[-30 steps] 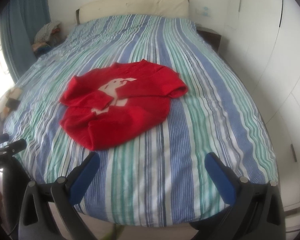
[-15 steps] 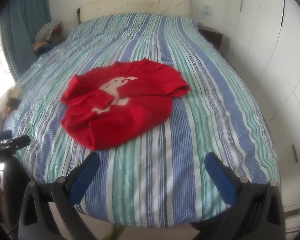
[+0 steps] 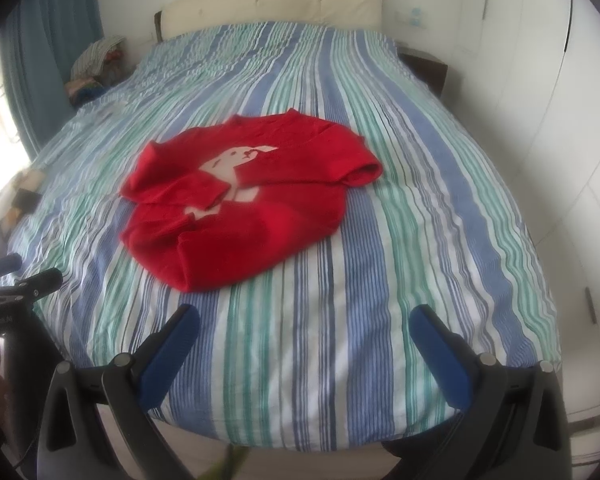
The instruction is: Fold small clothes
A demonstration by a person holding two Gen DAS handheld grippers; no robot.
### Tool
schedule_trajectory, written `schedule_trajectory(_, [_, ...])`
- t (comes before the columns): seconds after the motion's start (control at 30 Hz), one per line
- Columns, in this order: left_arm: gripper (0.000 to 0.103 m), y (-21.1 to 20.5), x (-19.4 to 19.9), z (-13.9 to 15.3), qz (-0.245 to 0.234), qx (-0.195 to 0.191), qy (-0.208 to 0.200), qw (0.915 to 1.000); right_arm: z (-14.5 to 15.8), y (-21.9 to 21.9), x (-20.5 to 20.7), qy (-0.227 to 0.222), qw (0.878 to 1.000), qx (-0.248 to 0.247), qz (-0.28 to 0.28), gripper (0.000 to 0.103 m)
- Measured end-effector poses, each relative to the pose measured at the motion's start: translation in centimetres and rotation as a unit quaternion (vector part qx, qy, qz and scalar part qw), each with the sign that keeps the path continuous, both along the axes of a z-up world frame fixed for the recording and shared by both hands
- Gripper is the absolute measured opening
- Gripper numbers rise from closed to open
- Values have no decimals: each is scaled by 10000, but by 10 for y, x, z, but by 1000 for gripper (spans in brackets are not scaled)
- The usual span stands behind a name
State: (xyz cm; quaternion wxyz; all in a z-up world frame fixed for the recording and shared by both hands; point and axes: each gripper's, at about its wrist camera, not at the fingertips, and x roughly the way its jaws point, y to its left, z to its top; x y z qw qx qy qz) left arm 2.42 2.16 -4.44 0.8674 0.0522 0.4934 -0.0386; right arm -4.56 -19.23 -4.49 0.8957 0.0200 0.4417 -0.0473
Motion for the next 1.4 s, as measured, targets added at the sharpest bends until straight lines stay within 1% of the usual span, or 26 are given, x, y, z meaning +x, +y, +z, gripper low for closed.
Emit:
schedule_trajectory(0.33, [103, 5, 0, -4, 70, 22, -18, 10000, 0, 5, -1, -1, 10000, -18, 55, 103])
schedule_trajectory(0.93, [103, 2, 0, -4, 14, 98, -36, 9999, 0, 2, 0, 20, 10000, -7, 42, 103])
schedule_trajectory(1.0, [103, 2, 1, -5, -24, 105, -42, 9999, 0, 2, 0, 26, 10000, 0, 44, 103])
schedule_trajectory(1.07, [103, 1, 8, -7, -211, 168, -92, 9996, 0, 2, 2, 12, 10000, -7, 78, 103])
schedule_trajectory(1.13, [103, 2, 26, -14, -580, 101, -206, 9981, 0, 2, 13, -59, 9994, -7, 348, 103])
schedule_trajectory(1.17, [103, 3, 40, -22, -788, 23, -178, 9967, 1, 2, 22, -223, 9980, 19, 597, 103])
schedule_trajectory(1.23, [102, 0, 76, -46, -1238, -203, 46, 9921, -1, 2, 49, -662, 9902, -170, 1221, 103])
schedule_trajectory(1.27, [101, -4, 93, -62, -1425, -278, 244, 9891, -10, 4, 70, -699, 9849, -343, 1545, 103])
schedule_trajectory(1.3, [101, -9, 109, -77, -1537, -252, 438, 9868, -24, 6, 97, -513, 9805, -489, 1834, 103])
schedule_trajectory(1.33, [99, -17, 122, -91, -1623, -170, 564, 9850, -42, 10, 125, -185, 9769, -549, 2059, 103])
schedule_trajectory(1.37, [94, -25, 131, -103, -1735, -44, 623, 9829, -61, 14, 152, 212, 9722, -513, 2275, 100])
schedule_trajectory(1.4, [90, -32, 139, -112, -1833, 85, 649, 9809, -78, 17, 174, 479, 9680, -411, 2428, 96])
